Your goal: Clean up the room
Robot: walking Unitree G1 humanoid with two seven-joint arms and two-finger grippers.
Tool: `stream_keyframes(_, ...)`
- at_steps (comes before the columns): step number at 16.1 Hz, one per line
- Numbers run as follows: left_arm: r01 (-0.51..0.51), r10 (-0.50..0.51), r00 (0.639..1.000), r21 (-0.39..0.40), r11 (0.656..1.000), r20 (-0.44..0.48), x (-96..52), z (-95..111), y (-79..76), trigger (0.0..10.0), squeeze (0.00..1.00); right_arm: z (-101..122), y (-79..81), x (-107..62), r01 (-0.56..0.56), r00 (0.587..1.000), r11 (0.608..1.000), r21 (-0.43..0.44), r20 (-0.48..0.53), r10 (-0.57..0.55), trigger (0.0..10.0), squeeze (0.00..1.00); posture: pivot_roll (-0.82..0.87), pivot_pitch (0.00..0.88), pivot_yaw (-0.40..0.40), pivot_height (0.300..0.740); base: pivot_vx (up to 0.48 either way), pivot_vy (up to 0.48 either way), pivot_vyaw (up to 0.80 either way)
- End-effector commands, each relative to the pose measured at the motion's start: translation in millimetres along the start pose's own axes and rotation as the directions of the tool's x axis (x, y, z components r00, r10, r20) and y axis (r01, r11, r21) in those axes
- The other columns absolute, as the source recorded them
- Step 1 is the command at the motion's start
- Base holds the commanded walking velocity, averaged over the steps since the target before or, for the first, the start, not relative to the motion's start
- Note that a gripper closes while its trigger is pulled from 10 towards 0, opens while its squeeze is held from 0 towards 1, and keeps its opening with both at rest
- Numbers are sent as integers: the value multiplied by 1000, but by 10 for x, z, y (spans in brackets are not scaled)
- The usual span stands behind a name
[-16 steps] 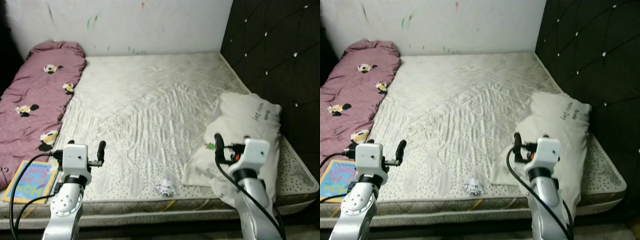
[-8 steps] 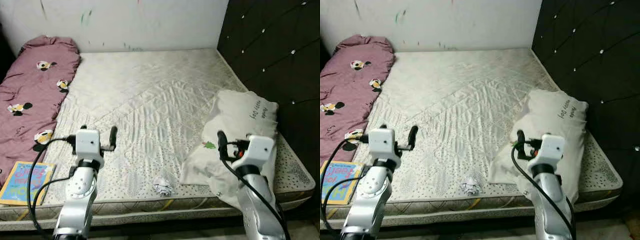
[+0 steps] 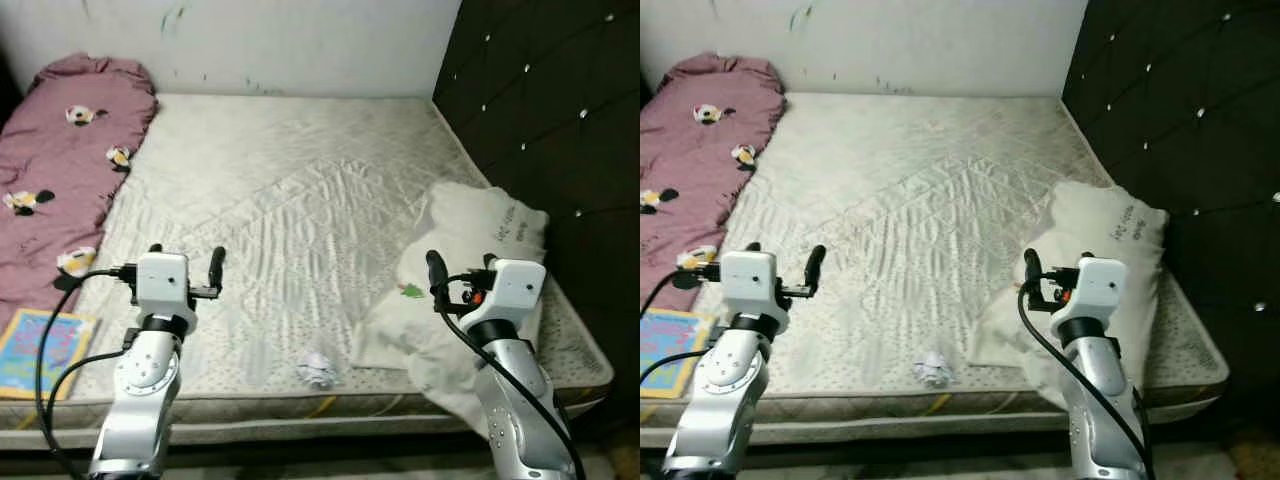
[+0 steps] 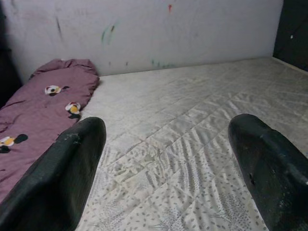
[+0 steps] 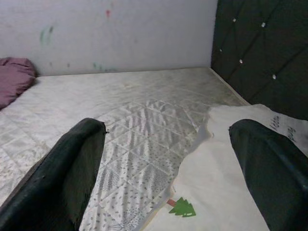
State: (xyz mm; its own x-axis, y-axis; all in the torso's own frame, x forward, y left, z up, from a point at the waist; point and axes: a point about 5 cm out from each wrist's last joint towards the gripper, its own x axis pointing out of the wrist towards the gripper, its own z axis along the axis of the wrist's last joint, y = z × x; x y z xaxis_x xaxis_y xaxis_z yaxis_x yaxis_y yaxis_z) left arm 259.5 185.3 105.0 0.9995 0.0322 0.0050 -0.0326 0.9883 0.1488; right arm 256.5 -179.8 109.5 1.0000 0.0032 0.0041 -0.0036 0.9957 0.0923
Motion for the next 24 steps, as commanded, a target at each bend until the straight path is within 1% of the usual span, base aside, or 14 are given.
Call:
stream_keyframes(1,0,0,1000,-2,1000,12,1,50,2,10000,0,26,-49,2,14,1000,1000,-10,1,-14,10000,0,-54,0,-50,740,0,-315,0)
stream_keyframes(3,-9,9,1000,5,1000,10,-5,46,31,10000,0,14,-51,13,12,1000,1000,-9,-5,-12,10000,0,-43,0,-53,740,0,-311,0)
stream_keyframes(6,-23,23,1000,2,1000,6,-72,47,65,10000,0,-2,5,-1,-18,1000,1000,-12,-17,18,10000,0,-31,0,-75,740,0,-326,0)
stream_keyframes(7,-53,53,999,-18,998,6,-82,38,67,10000,0,-12,16,16,-31,999,999,-10,-26,31,10000,0,-18,0,-85,740,0,0,0)
stream_keyframes(10,-58,58,998,-44,997,0,-83,99,60,10000,0,-9,31,36,-43,999,999,0,-31,43,10000,0,-6,0,-78,740,0,0,0)
stream_keyframes(11,-54,53,998,-70,996,-21,-114,69,61,10000,0,-46,37,15,-39,998,999,2,-42,39,10000,0,-5,0,-75,740,0,0,0)
stream_keyframes(12,-42,40,998,-59,997,-41,-167,20,70,10000,0,-87,37,-24,-31,998,999,18,-61,32,10000,0,-3,0,-72,740,0,266,0)
stream_keyframes(13,-31,29,999,-55,998,-46,-184,0,65,10000,0,-93,42,-33,-33,997,999,20,-63,34,10000,0,-3,0,-71,740,0,480,0)
stream_keyframes(15,-38,34,998,-79,996,-56,-162,-12,45,10000,0,-91,42,-12,-36,997,999,17,-60,37,10000,0,-1,0,-75,740,0,480,0)
stream_keyframes(17,-31,26,999,-105,994,-44,-107,27,26,10000,0,-70,50,13,-40,998,999,10,-51,40,10000,0,-13,0,-76,740,0,480,0)
stream_keyframes(20,-7,3,999,-108,994,-40,-77,18,-18,10000,0,-73,23,-14,-36,998,999,9,-51,36,10000,0,-20,0,-68,740,0,480,0)
stream_keyframes(24,-5,0,999,-107,994,-54,-63,-18,-12,10000,0,-108,19,-23,-29,998,1000,4,-58,29,10000,0,-16,0,-65,740,0,480,0)
